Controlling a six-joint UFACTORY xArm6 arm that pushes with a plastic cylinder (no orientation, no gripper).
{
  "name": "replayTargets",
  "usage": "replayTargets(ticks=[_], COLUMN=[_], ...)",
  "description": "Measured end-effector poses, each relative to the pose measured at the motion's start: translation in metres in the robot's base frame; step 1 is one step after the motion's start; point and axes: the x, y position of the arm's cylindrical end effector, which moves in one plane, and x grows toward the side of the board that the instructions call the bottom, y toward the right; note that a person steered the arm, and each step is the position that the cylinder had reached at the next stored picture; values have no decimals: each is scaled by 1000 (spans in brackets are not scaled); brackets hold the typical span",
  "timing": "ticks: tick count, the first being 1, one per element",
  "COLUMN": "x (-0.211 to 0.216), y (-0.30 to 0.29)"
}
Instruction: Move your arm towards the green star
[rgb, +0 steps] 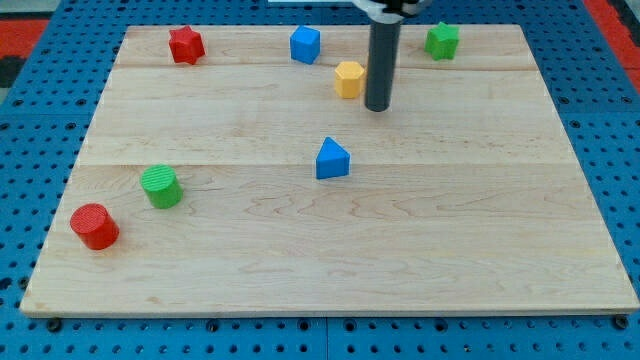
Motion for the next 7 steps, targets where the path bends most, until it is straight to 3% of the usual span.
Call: replayTargets(ticks=[7], x=[0], y=[24])
